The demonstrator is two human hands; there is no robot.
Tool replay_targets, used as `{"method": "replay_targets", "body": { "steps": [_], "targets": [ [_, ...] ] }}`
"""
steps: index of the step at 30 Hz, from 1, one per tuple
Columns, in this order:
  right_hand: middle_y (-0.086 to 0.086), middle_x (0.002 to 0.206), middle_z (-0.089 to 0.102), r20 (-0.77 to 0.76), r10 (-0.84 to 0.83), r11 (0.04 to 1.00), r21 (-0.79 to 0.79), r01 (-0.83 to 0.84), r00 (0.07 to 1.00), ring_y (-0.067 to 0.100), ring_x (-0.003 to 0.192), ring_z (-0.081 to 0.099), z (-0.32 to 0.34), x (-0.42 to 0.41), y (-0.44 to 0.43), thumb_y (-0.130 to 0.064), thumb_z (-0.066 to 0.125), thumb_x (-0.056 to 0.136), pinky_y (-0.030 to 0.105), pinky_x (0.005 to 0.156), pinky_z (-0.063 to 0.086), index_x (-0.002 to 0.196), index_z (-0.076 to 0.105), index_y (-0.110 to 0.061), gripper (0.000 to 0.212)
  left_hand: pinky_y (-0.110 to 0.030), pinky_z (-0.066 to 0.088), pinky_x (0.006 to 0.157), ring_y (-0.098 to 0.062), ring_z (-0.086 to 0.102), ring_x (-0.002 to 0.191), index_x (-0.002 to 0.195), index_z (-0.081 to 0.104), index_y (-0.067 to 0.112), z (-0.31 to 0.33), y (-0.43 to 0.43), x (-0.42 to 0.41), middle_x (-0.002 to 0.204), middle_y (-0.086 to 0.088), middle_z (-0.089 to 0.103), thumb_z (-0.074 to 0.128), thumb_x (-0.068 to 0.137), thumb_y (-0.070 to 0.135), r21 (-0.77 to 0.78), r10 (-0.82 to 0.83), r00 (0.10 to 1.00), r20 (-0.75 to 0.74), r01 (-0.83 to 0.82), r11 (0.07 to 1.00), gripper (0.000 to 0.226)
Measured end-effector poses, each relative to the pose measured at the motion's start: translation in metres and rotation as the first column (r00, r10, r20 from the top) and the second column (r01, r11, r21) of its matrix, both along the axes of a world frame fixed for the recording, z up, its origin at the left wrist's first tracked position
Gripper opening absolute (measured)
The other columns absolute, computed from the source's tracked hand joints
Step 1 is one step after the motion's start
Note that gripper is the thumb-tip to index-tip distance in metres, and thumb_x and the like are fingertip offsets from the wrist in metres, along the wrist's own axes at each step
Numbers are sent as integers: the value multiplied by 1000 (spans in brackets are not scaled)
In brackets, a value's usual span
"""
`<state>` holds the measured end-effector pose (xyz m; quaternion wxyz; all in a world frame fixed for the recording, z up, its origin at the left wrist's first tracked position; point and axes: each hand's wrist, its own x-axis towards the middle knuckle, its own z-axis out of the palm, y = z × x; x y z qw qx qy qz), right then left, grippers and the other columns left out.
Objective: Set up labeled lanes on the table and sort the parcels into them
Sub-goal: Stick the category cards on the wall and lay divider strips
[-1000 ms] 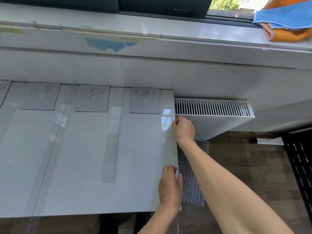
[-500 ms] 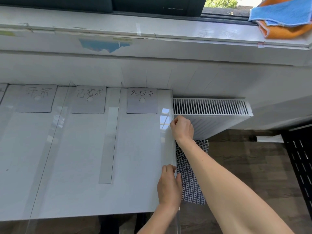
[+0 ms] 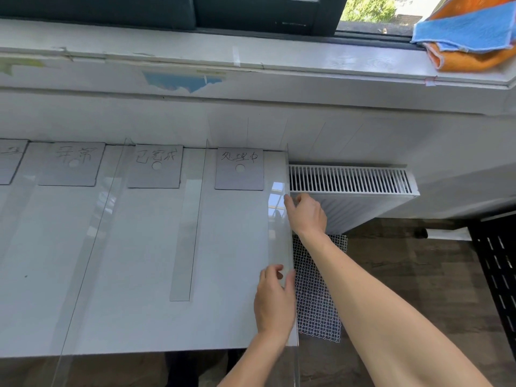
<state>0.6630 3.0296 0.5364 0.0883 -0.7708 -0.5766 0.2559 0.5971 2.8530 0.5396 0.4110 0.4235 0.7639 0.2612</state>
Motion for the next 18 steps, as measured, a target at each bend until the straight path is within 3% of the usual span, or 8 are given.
{"method": "replay_targets", "body": {
  "steps": [4,7,9,13,18],
  "targets": [
    [13,132,58,-19,-16,997,81,17,1000,30,114,59,28,4,6,-47,43,103,37,83,43,136,52,-7,53,-25,49,79,-6,59,91,126,59,18,31,34,-44,117,6,59,47,101,38,140,104,994,-39,-97,985,34],
    [12,153,41,-19,55,988,144,-51,998,28,137,44,53,-16,10,-42,41,104,42,107,38,148,41,-8,56,-31,47,86,-17,59,106,126,61,12,54,63,-98,124,-3,61,49,102,30,204,176,978,-112,-151,967,32],
    [13,160,32,5,157,972,177,-155,988,29,145,33,70,-43,11,-42,40,105,43,117,29,152,35,-9,58,-39,44,97,-26,54,120,131,58,8,69,77,-140,131,-9,60,50,101,30,210,173,956,-238,-123,970,38],
    [14,164,24,63,375,900,217,-379,925,29,151,22,97,-113,11,-44,39,105,41,122,19,155,30,-10,61,-47,32,110,-32,43,131,140,49,10,95,84,-232,141,-13,52,47,100,43,106,12,793,-609,67,992,52],
    [13,164,23,118,553,789,243,-564,825,30,152,18,117,-209,1,-46,39,104,44,124,15,155,30,-12,63,-49,29,111,-33,42,131,143,48,13,110,70,-340,141,-14,51,45,98,51,25,-32,637,-770,81,996,59]
  ]
}}
